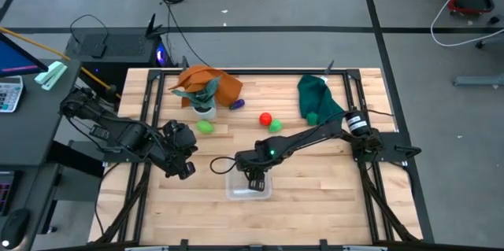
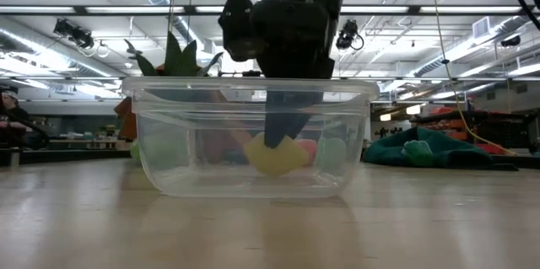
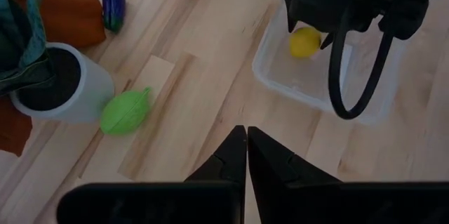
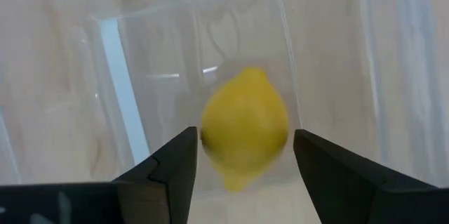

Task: Pick and placing Produce into tupperware
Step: Put the melon into the transparent bin

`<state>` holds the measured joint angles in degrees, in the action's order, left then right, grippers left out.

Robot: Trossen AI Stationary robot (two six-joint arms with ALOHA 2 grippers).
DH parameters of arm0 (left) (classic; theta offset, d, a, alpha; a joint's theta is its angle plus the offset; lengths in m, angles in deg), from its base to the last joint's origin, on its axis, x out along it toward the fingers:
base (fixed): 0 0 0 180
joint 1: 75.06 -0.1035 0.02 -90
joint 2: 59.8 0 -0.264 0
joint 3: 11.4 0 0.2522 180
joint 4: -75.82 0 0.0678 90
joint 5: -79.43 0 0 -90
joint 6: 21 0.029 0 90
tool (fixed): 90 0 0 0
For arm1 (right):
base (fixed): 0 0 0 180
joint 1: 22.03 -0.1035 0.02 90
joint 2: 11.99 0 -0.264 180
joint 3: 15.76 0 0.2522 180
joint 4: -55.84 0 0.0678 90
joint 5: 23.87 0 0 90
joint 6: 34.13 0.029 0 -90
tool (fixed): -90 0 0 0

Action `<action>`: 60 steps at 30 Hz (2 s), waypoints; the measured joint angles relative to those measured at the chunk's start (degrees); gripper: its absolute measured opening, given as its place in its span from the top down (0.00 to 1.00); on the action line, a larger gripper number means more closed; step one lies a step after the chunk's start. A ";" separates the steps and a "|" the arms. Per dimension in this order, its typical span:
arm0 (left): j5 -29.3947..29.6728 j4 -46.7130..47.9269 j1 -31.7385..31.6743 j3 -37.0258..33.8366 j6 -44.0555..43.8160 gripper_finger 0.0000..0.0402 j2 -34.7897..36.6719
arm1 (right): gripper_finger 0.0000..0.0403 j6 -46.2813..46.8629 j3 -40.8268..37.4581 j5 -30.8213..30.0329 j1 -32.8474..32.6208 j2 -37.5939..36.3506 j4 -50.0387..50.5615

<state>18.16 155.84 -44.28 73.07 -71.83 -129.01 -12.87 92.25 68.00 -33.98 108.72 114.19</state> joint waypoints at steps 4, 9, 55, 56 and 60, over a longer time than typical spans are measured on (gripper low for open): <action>0.00 0.06 0.00 0.00 0.07 0.97 -0.02 | 0.51 -0.01 0.90 0.00 -0.01 -1.05 1.76; -0.02 0.07 0.00 0.00 0.46 0.96 -0.02 | 0.51 -0.17 4.87 -0.15 -0.48 -2.84 5.17; -0.39 -9.28 -1.26 0.02 10.08 0.90 -15.96 | 0.51 50.76 -25.37 -30.78 -27.61 -48.17 43.41; -0.98 -8.36 -1.62 0.02 9.18 0.90 -16.71 | 0.51 51.26 -26.86 -30.74 -28.34 -48.94 42.50; -1.55 -3.32 -3.09 0.02 4.73 0.91 -19.43 | 0.51 52.70 -32.43 -30.52 -31.21 -51.63 36.89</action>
<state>16.61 152.52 -47.37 73.10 -67.10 -148.44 39.82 59.82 37.48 -65.19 57.09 151.08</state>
